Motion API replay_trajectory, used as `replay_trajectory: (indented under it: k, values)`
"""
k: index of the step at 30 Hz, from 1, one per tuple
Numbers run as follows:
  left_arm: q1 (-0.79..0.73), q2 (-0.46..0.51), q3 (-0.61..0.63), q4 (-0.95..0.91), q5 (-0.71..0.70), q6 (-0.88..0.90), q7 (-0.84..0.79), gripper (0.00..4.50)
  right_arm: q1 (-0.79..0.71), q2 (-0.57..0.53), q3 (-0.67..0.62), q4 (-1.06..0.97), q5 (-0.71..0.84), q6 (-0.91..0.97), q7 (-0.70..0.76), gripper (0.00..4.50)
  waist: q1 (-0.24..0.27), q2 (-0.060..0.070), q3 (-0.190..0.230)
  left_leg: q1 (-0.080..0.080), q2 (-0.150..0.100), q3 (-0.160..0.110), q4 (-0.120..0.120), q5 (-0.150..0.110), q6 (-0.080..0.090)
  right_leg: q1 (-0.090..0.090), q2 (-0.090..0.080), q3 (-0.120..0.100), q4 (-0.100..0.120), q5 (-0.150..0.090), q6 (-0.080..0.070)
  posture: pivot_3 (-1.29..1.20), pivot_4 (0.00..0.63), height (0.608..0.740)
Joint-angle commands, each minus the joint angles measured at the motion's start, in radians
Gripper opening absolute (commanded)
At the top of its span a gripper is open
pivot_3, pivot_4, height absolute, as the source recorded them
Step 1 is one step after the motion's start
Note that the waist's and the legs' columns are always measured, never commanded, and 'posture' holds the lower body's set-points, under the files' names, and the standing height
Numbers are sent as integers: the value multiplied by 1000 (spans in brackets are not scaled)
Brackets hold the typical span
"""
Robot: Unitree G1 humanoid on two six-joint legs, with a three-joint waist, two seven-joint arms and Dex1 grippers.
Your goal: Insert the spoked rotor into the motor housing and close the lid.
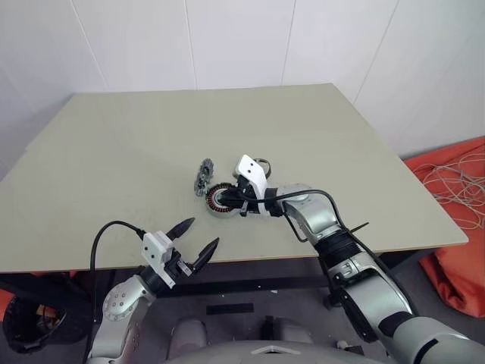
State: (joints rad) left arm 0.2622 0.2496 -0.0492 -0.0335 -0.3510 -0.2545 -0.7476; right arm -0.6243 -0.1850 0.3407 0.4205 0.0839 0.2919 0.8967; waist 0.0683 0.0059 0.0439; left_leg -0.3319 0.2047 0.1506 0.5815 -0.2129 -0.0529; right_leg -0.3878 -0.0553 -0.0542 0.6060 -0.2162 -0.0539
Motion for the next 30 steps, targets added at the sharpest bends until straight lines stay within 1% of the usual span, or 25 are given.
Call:
replay_trajectory:
  k: [1,11,17,25,27,28,29,30]
  values:
    - [-7,-2,1,-49,-10,0,8,4500,-51,23,-10,41,-16,-47,-13,580,0,0,0,0,0,0,0,0,0,0,0,0,0,1,-1,0,0,740]
    - [-2,-5,-3,-70,-7,13,20,4500,-94,40,-32,159,-38,-108,-24,580,0,0,0,0,0,0,0,0,0,0,0,0,0,1,-2,0,0,740]
    - [1,-7,-3,-70,-7,11,19,4500,-97,37,-38,178,-47,-122,-19,580,0,0,0,0,0,0,0,0,0,0,0,0,0,1,-3,0,0,740]
    - [9,-3,-7,-120,-10,46,33,4500,-98,48,-41,201,-52,-132,-27,580,0,0,0,0,0,0,0,0,0,0,0,0,0,1,-2,0,0,740]
    - [12,-2,-7,-129,-11,53,37,4500,-100,51,-43,206,-52,-135,-30,1329,0,0,0,0,0,0,0,0,0,0,0,0,0,1,-3,0,0,740]
    - [12,-1,-7,-132,-11,56,38,4500,-102,53,-45,208,-52,-135,-32,1579,0,0,0,0,0,0,0,0,0,-1,0,0,0,1,-3,0,0,740]
    - [13,-1,-7,-134,-11,58,38,4500,-104,55,-47,210,-51,-136,-33,1982,0,0,0,0,0,0,0,0,0,-1,0,0,0,1,-3,0,0,740]
    - [13,-1,-6,-136,-11,61,38,4500,-106,56,-50,212,-50,-136,-33,2285,0,0,0,0,0,0,0,0,0,-1,0,0,0,1,-3,0,0,740]
